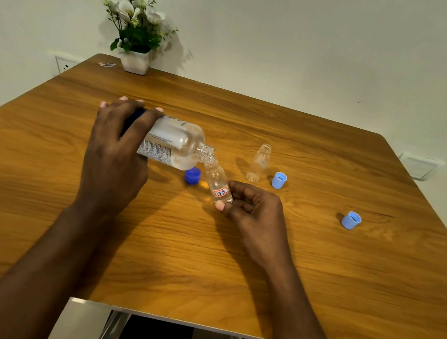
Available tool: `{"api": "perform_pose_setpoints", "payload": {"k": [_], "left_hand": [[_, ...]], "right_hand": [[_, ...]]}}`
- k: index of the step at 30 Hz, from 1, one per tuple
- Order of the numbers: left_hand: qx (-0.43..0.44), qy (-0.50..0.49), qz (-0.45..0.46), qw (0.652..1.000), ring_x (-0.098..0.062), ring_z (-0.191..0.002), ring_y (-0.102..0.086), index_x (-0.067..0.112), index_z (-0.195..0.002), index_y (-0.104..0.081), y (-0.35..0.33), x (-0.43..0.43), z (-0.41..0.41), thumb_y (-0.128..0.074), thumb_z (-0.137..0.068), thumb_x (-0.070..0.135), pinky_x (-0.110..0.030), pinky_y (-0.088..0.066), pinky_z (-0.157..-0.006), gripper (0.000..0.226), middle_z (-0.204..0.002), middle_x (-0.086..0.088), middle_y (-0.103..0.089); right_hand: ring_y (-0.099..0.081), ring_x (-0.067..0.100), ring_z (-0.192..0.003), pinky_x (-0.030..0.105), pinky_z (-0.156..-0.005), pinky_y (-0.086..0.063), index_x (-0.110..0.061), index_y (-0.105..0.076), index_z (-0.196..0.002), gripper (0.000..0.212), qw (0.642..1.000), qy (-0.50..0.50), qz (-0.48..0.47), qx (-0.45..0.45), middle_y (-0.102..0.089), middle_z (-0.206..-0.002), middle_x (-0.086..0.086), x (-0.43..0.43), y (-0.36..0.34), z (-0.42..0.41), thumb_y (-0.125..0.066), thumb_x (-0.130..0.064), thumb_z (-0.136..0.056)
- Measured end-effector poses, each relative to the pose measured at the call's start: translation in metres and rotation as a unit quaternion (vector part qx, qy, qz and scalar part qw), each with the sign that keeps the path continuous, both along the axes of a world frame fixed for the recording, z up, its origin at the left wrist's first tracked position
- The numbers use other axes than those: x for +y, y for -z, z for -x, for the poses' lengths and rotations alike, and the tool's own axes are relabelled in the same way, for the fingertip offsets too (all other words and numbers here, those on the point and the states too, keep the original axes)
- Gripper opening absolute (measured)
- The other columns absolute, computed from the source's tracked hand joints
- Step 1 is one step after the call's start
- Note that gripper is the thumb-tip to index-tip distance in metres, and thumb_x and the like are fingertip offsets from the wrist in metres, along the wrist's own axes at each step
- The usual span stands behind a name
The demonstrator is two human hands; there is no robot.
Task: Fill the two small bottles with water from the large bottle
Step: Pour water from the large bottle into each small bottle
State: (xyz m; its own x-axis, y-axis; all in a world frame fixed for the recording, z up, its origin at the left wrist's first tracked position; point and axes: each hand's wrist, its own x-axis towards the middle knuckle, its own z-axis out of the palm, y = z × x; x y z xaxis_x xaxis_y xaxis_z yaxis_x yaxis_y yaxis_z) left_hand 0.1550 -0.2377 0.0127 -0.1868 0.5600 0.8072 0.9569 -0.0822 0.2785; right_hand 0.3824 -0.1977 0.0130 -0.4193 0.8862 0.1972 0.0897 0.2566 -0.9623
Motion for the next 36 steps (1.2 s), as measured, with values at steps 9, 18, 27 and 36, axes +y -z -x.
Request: {"api": "perform_pose_setpoints", "payload": {"k": [9,18,27,36], "left_hand": [[0.001,-0.005,0.006,1.0,-0.036,-0.132,-0.039,0.009,-0.135,-0.049,-0.0008,-0.0011,-0.001,-0.059,-0.073,-0.019,-0.049,-0.023,-0.117,0.069,-0.132,-0.021,-0.049],[0.0,-0.006,0.003,1.0,-0.036,-0.131,-0.04,0.007,-0.134,-0.05,-0.0015,-0.0011,-0.0016,-0.059,-0.076,-0.017,-0.05,-0.025,-0.116,0.064,-0.131,-0.021,-0.05],[-0.001,-0.008,0.007,1.0,-0.036,-0.132,-0.039,0.008,-0.135,-0.05,-0.0015,-0.0016,-0.0016,-0.058,-0.076,-0.017,-0.046,-0.022,-0.118,0.065,-0.132,-0.021,-0.05],[0.004,-0.011,0.004,1.0,-0.037,-0.131,-0.04,0.008,-0.134,-0.05,-0.0025,-0.0013,-0.0015,-0.059,-0.074,-0.018,-0.043,-0.021,-0.118,0.067,-0.131,-0.022,-0.05]], "right_hand": [[-0.068,0.001,-0.082,0.016,-0.078,-0.052,-0.024,-0.07,-0.096,0.036,1.0,-0.002,0.002,-0.001,-0.074,-0.092,-0.009,-0.0015,-0.0022,-0.0001,-0.071,0.007,-0.078],[-0.068,-0.002,-0.082,0.014,-0.077,-0.052,-0.029,-0.069,-0.093,0.039,1.0,-0.007,-0.005,-0.006,-0.073,-0.086,-0.016,-0.0023,-0.0038,-0.001,-0.071,0.006,-0.078],[-0.069,0.0,-0.084,0.014,-0.076,-0.051,-0.03,-0.07,-0.096,0.038,1.0,-0.004,-0.002,-0.006,-0.074,-0.088,-0.016,-0.0028,-0.0035,-0.0008,-0.072,0.004,-0.079],[-0.069,0.002,-0.085,0.016,-0.078,-0.052,-0.023,-0.07,-0.1,0.035,1.0,-0.002,0.001,-0.007,-0.074,-0.095,-0.009,-0.0019,-0.003,-0.0015,-0.072,0.004,-0.079]]}}
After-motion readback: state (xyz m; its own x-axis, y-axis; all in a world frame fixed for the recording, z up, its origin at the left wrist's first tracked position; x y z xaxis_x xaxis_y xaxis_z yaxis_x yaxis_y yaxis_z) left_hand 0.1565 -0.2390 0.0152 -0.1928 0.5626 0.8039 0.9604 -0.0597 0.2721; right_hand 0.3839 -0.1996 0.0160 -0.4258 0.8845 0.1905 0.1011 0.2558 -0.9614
